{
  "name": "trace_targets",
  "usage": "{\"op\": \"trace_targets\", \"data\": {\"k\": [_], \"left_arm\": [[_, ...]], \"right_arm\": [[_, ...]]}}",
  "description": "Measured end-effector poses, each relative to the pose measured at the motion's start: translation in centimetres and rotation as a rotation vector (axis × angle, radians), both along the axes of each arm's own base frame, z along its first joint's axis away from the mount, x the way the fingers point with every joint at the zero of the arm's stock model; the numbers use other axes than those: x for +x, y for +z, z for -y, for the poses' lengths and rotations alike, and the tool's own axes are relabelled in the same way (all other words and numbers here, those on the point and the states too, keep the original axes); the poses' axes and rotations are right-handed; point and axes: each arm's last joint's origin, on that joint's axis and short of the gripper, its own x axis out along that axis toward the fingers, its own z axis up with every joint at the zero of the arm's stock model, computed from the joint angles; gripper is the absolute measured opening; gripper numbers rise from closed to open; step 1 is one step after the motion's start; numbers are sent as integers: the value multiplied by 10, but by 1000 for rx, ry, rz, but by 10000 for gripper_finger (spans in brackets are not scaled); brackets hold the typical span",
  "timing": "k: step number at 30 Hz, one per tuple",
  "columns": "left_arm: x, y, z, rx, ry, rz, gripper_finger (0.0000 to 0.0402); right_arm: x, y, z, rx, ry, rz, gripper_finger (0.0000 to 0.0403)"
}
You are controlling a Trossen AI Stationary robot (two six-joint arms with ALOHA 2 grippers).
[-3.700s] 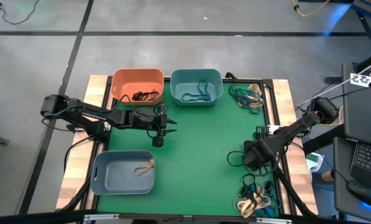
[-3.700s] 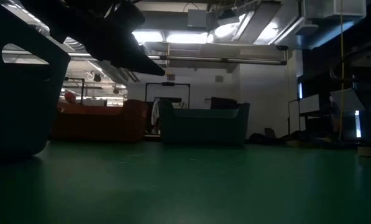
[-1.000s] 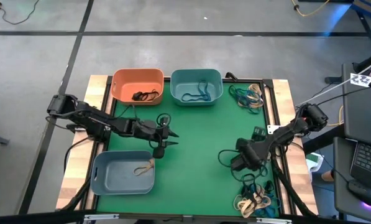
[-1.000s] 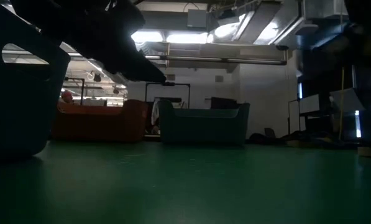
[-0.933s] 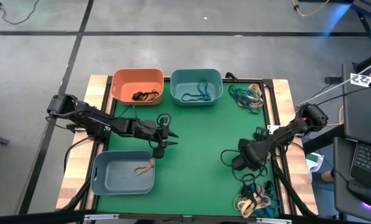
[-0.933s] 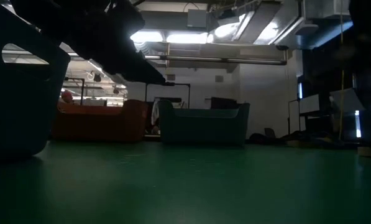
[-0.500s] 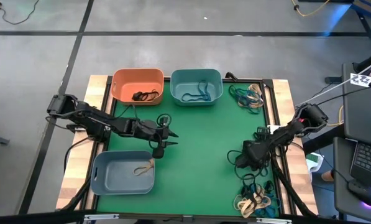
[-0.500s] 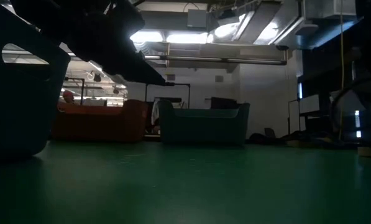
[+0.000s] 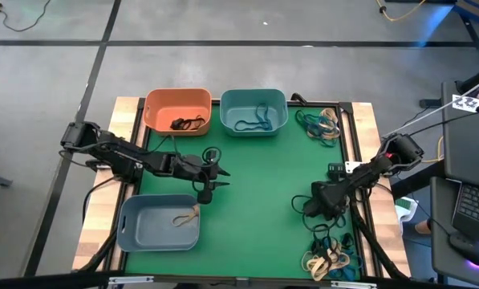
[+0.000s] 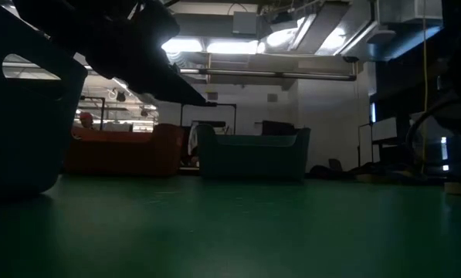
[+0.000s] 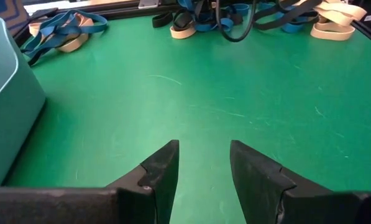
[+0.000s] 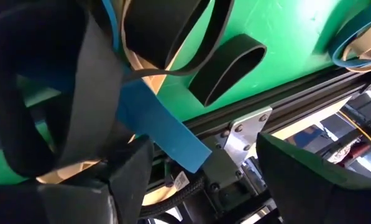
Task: Sort rubber bands into baskets
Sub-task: Put the blue rubber band into the green bin
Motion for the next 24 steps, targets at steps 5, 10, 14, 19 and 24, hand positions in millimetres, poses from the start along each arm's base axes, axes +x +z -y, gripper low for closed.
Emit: {"op": "trace_targets", "data": {"k": [5,10,14,19,24], "left_arm": [[0,0,0,0,0,0,141],[0,0,0,5,-2,4,141],[1,2,0,4,-3,24,141],[1,2,0,4,-3,22,141],[1,2,0,11,-6,21,141]], "right_arm": [[-1,-1,1,28,78,-35,285],[1,-4,0,68,117,-28,285],[0,-14,-1,122,137,3,285],[-6,-23,2,150,125,-15,285],[-5,-22,1,156,127,-13,285]]}}
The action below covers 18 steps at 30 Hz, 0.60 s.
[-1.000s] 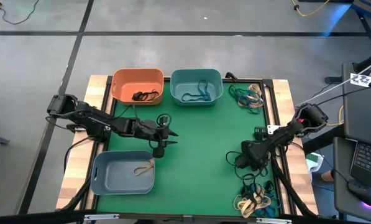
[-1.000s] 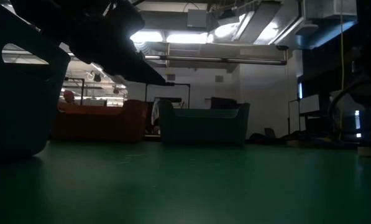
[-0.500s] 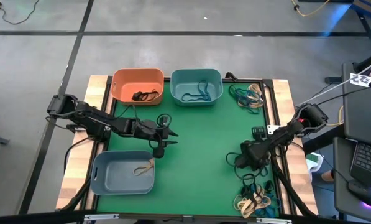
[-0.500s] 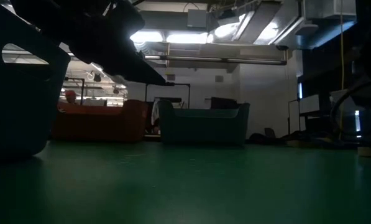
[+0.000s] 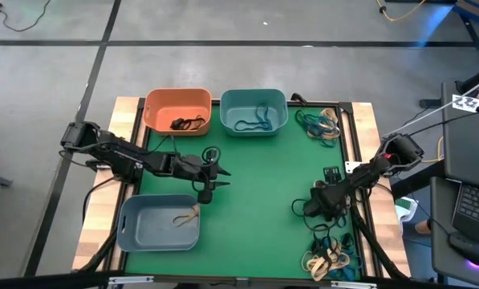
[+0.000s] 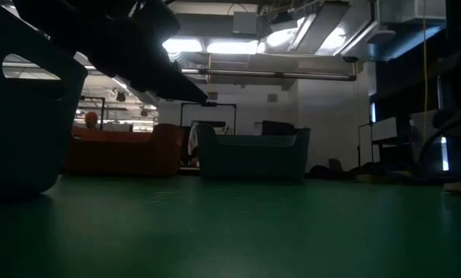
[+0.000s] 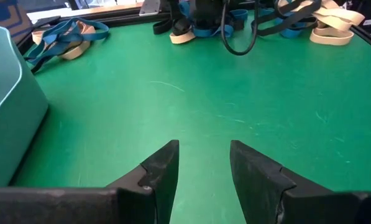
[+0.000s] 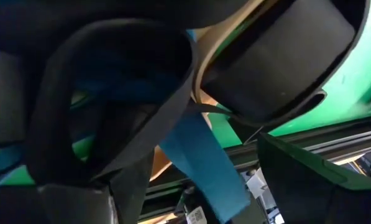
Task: Sort rubber bands into baskets
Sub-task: Put the blue rubber band into the green bin
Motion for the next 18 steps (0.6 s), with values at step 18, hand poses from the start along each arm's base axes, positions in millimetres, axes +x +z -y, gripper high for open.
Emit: {"op": "trace_targets", "data": {"k": [18], "left_arm": [[0,0,0,8,-4,5,141]], "right_arm": [[-1,5,1,4,100,-66,203]]}}
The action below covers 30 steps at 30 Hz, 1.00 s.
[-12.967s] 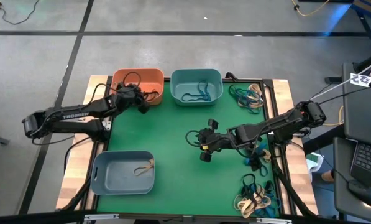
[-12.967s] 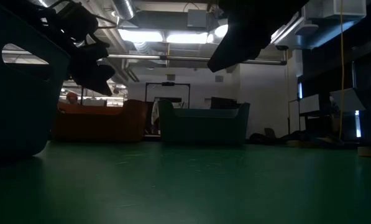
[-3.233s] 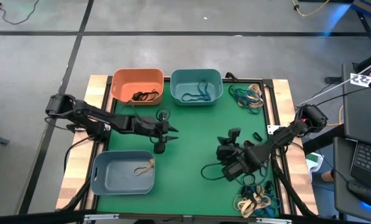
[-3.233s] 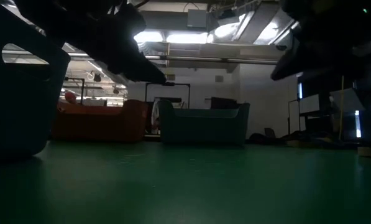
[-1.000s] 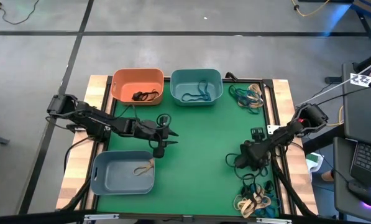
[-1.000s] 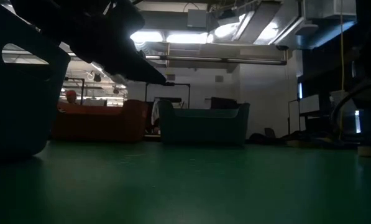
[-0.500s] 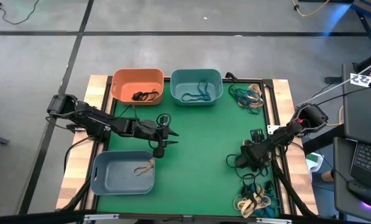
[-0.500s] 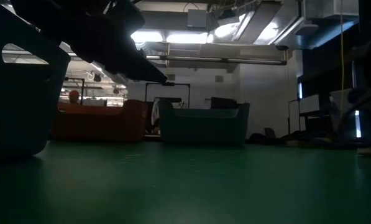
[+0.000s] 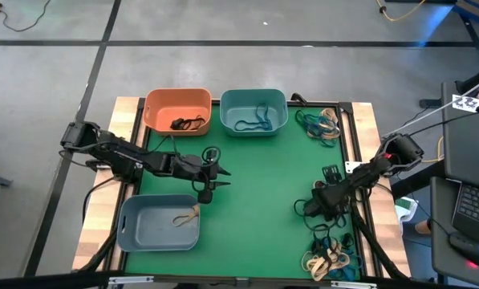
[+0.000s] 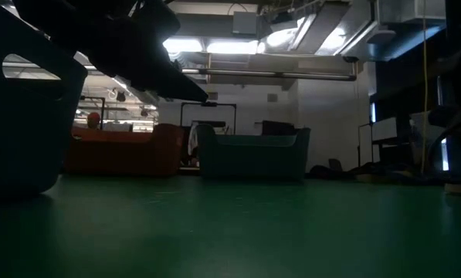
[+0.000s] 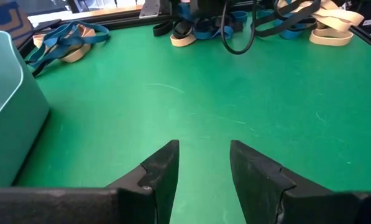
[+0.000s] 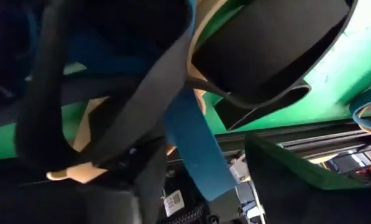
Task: Sort rubber bands into baskets
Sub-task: Put the blue rubber band into the green bin
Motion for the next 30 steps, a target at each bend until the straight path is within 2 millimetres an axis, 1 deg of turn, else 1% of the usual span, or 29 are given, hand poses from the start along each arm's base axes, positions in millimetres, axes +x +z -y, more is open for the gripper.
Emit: {"op": "trace_targets", "data": {"k": [3,7,9,11,17,23,26,30], "left_arm": [[0,0,0,5,-2,0,141],[0,0,0,5,-2,0,141],[0,0,0,5,-2,0,141],[0,0,0,5,-2,0,141],[0,0,0,5,-1,0,141],[0,0,0,5,-1,-2,141],[0,0,0,5,-1,-1,141],[0,0,0,5,0,0,141]], "right_arm": [[0,0,0,2,0,2,150],[-1,1,0,4,-15,-16,70],[2,7,-2,1,-18,-20,30],[6,14,-4,-4,-16,-22,9],[23,40,-13,-6,2,41,27],[35,68,-19,-27,-11,91,4],[43,83,-23,-48,-2,162,9],[59,103,-28,-61,31,323,8]]}}
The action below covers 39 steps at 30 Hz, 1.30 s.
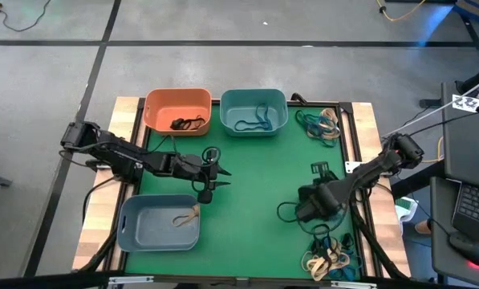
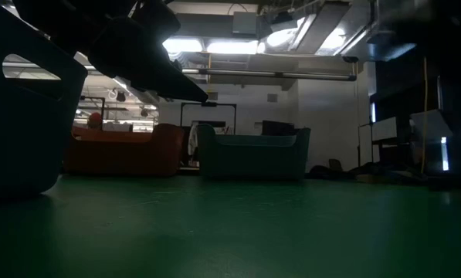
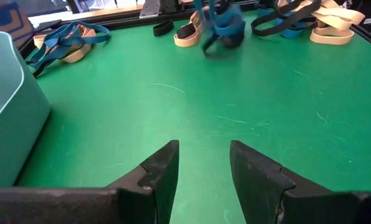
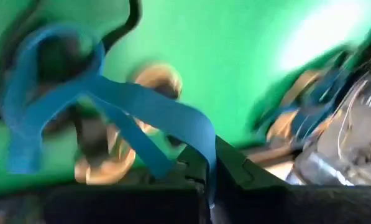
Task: Sort rubber bands into baskets
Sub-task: Put the blue rubber band into the green bin
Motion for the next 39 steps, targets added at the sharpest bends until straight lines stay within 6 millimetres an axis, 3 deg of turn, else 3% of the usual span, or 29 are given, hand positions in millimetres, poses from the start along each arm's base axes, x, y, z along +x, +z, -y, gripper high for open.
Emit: {"op": "trace_targets", "data": {"k": [9,18,24,31,39], "left_arm": [[0,1,0,-17,8,7,141],[2,5,4,-68,11,63,141],[3,7,5,-151,16,84,142],[9,10,7,-179,13,166,142],[27,-3,13,-224,13,175,142]], "right_arm": [[46,7,-12,31,5,543,7],[83,-14,5,165,-134,880,5],[97,-17,14,211,-147,1016,9],[110,-12,9,221,-77,1133,9],[125,-24,15,209,-94,1169,9]]}}
